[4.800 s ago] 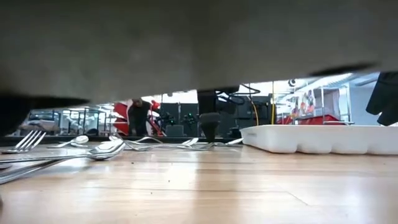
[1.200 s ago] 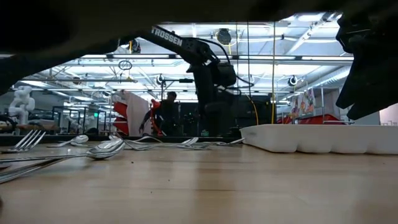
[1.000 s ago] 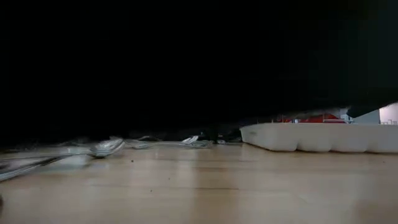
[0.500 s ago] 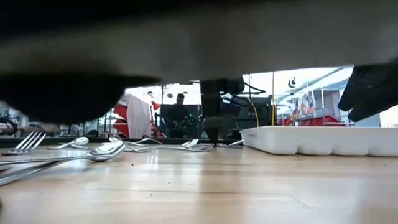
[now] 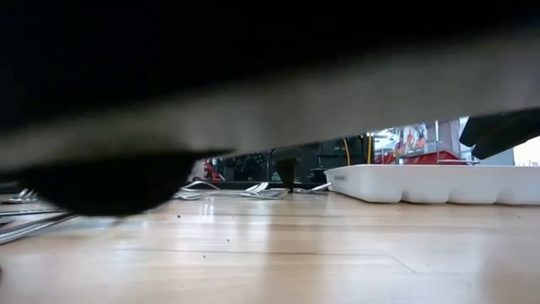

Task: Sort silverware
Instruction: Put the spoon into the silverware tray

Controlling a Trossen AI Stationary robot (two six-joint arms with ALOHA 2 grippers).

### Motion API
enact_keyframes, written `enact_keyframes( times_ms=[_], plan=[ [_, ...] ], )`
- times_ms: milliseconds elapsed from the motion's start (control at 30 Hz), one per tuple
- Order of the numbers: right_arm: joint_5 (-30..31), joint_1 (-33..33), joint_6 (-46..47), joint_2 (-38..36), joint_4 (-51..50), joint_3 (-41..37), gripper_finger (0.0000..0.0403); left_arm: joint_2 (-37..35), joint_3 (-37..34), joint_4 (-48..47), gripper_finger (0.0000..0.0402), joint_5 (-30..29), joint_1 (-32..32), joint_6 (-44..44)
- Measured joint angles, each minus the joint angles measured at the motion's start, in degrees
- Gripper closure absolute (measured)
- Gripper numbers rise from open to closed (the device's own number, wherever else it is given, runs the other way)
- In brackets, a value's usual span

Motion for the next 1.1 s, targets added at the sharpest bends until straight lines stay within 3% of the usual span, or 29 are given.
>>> enact_keyframes(
  times_ms=[167,333,467,667,767,900,1100],
  plan=[
    [0.1,0.0,0.0,0.0,-1.0,0.0,0.0257,-0.2,0.0,0.7,0.0345,-0.7,-0.4,-2.6],
    [0.8,-1.0,-0.1,0.0,-2.1,0.0,0.0257,-2.0,0.1,11.0,0.0380,2.4,-0.5,-12.2],
    [0.5,-1.6,-0.4,0.0,-2.1,0.0,0.0257,-2.2,0.2,11.3,0.0396,5.6,0.7,-16.4],
    [0.3,-1.6,-0.8,0.0,-1.8,0.0,0.0257,-2.2,0.2,11.5,0.0399,5.1,0.6,-19.2],
    [0.3,-1.5,-0.9,0.0,-1.6,0.0,0.0257,-2.1,0.0,12.6,0.0399,3.9,0.9,-26.8],
    [0.1,-1.5,-1.0,0.0,-1.4,0.0,0.0257,-2.4,0.1,14.4,0.0382,3.5,1.9,-36.0],
    [0.1,-1.5,-0.9,0.0,-0.8,0.0,0.0257,-2.4,0.1,15.6,0.0325,5.1,3.0,-49.0]
  ],
)
